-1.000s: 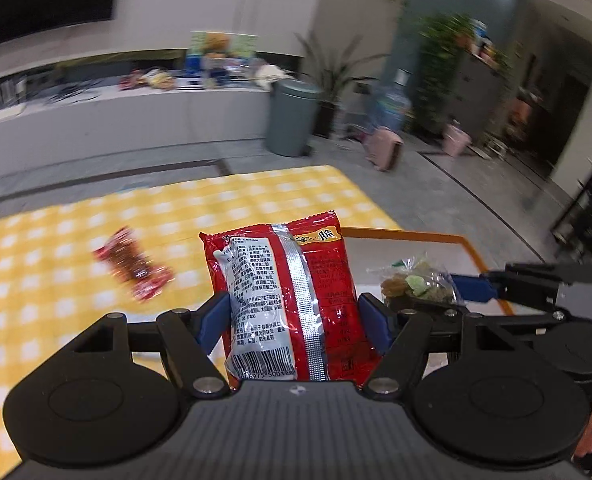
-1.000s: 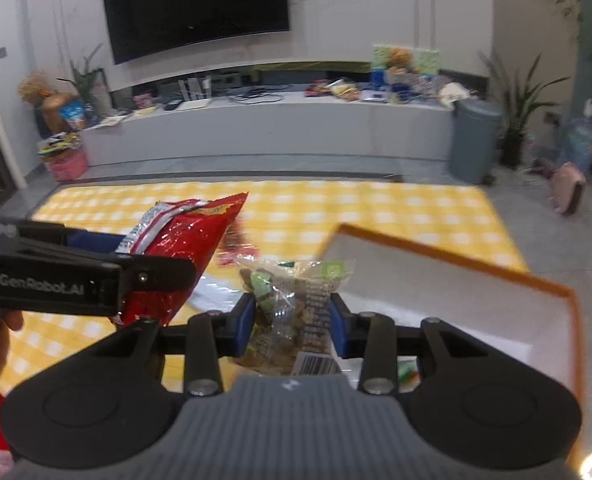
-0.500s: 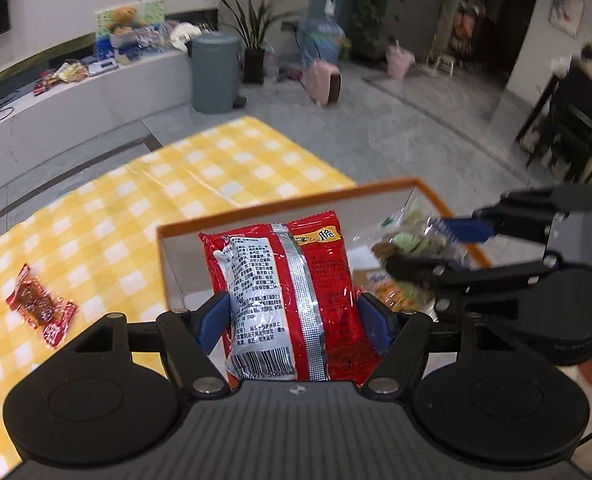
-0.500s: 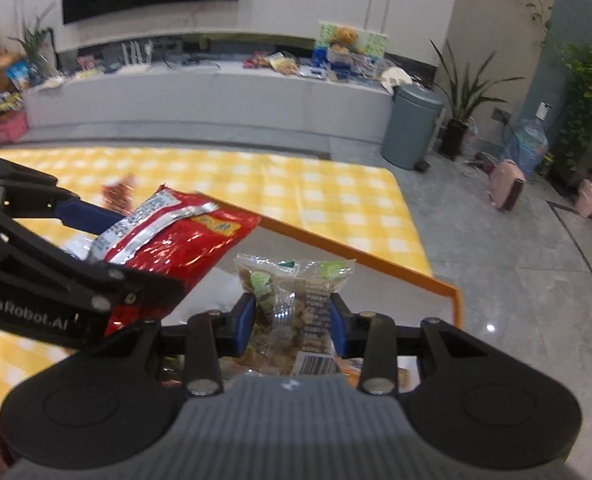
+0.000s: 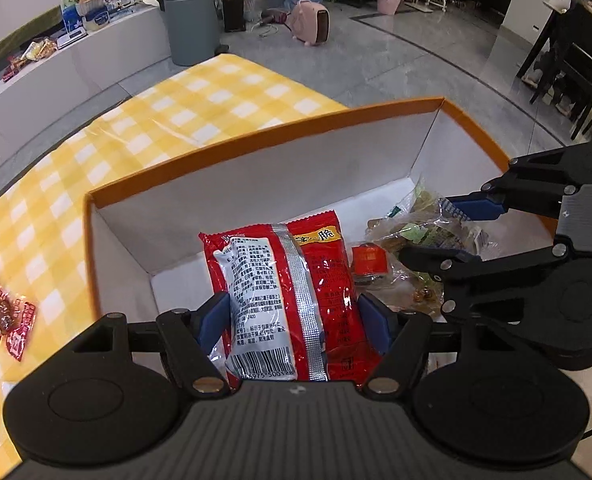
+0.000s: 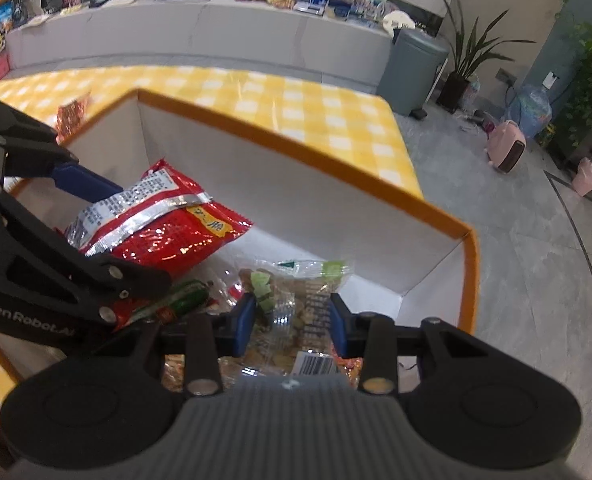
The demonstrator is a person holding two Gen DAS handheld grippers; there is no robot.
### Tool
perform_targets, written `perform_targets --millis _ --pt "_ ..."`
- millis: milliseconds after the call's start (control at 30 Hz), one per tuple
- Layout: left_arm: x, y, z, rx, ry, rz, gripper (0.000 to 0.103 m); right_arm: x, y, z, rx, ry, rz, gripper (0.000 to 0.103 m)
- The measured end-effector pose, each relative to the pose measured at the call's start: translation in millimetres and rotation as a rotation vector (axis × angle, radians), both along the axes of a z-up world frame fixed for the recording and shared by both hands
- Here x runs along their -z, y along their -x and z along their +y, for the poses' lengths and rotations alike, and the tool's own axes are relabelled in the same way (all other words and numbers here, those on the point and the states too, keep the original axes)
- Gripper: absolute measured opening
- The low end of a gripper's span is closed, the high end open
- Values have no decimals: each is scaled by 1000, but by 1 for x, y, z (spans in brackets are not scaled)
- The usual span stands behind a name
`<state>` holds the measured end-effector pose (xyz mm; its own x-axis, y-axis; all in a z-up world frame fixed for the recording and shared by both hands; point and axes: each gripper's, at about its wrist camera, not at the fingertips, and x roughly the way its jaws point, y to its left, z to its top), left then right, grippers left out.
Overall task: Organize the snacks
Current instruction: 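Lower both bags into the box and open both tools, then withdraw both tools from the box back over the table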
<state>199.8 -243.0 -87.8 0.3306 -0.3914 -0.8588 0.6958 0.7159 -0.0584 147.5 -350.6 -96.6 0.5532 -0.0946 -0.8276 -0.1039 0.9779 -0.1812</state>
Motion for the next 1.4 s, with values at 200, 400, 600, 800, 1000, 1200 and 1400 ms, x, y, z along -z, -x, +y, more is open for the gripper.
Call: perform_targets --millis 200,400,600,800,1000,1200,1400 --pt "10 -5 -8 -5 -25 20 80 11 -9 -2 -2 7 52 38" --pt "17 -8 -12 -15 -66 42 81 13 -11 -1 -4 20 67 39" --pt "18 -4 -15 -14 -119 54 81 14 -14 1 -9 33 92 40" --pt "8 6 -14 -9 -142 -4 85 9 -14 -1 -8 36 97 50" --pt "-15 15 -10 -16 -144 -69 85 -3 -7 -2 15 44 77 70" --pt "-41 17 3 -36 -75 -64 85 -20 4 3 10 27 50 80" --pt "-60 28 18 -46 -40 -126 85 -40 21 15 9 32 -28 84"
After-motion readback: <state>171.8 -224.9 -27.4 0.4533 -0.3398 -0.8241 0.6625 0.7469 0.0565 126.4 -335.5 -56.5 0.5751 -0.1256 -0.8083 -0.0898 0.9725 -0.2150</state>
